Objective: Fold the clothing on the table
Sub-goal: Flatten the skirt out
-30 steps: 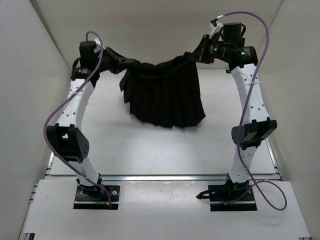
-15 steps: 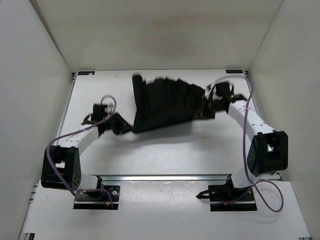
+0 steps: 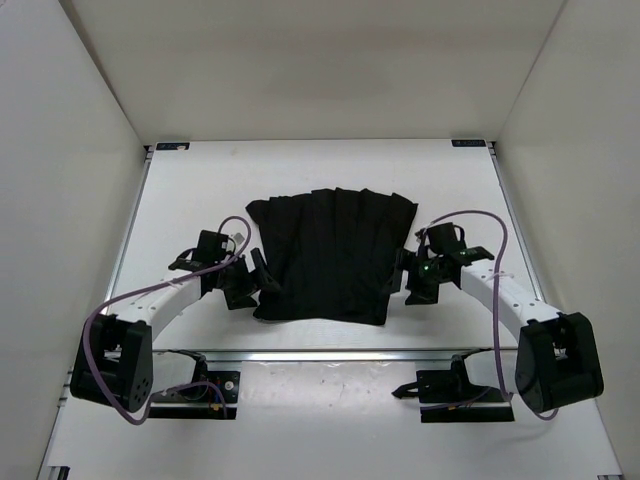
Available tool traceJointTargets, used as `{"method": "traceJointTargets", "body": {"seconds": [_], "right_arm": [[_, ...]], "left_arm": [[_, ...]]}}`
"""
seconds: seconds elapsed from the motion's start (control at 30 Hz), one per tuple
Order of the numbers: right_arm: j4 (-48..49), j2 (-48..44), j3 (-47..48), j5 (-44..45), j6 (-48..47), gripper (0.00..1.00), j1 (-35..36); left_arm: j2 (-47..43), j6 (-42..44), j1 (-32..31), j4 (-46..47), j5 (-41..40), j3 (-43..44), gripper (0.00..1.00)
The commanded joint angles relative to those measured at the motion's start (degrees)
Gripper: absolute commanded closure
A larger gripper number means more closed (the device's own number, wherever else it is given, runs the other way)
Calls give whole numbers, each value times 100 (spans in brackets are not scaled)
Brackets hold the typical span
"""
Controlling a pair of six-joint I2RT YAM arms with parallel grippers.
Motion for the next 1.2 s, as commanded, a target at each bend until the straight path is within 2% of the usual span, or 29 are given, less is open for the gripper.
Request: {"method": "traceJointTargets", "body": {"seconds": [0.0,0.07,0.1,0.13,0.17,0.2,0.23,0.33,0.43,0.47,0.53,0.57,0.67,0.73,0.77,0.8,0.83,0.87,0.93,1.0,1.03,1.17], "right_arm": [[279,-146,-267,100,250,27,314],[279,-181,-364,285,329,28,569],[288,-199,-416,390,347,29,623],[305,-208,-434,469,382,31,675],[340,-147,-513,444,408,33,719],[393,-120,-592,382,426,35,755],[446,-103,-627,399,461,35,755],[744,20,-891,242,593,39,756],[1403,-32,-1304,-214,769,58,598],[1578,-23,-1426,-346,769,72,545],[1659,55,-1375,-444,717,94,474],[1624,125,-1236,-540,638,100,396],[1352,407,-735,-463,251,100,150],[784,644,490,-218,-152,100,-106],[528,767,1428,36,-250,99,-211],[369,820,1899,335,-459,100,-255],[45,977,2939,503,-696,100,-230],[-132,1109,3898,740,-777,100,-177],[-571,1311,4851,909,-1032,100,-115],[-618,1365,5033,735,-1033,100,-158],[-495,1270,4711,690,-937,100,-185],[59,708,2595,242,-787,100,-168]], "left_arm": [[-211,223,-102,-76,-220,85,1],[-255,267,-67,-146,-262,41,9],[-334,258,-76,-155,-298,-29,18],[-387,250,-50,-112,-342,-91,36],[-474,284,-58,36,-255,-239,60],[-519,241,-15,168,-220,-397,88],[-519,171,-14,196,-158,-451,86],[-406,65,-111,398,-26,-574,100],[-212,47,-199,442,0,-522,100],[-177,30,-190,468,53,-513,100],[-220,-5,-138,495,115,-496,100],[-238,-84,-24,547,193,-504,100],[-212,-582,397,1065,474,-312,100],[146,-1242,618,2176,816,82,100],[514,-1723,671,2739,1096,694,100],[666,-2154,645,2971,1264,1022,100],[902,-2359,671,3078,1275,1782,100],[1061,-2378,636,2792,1092,2538,100],[1211,-2142,697,2187,670,3384,100],[1247,-2115,880,2164,711,3391,100],[1230,-2228,978,2356,886,3224,100],[941,-2318,1172,3244,1292,1259,100]]}}
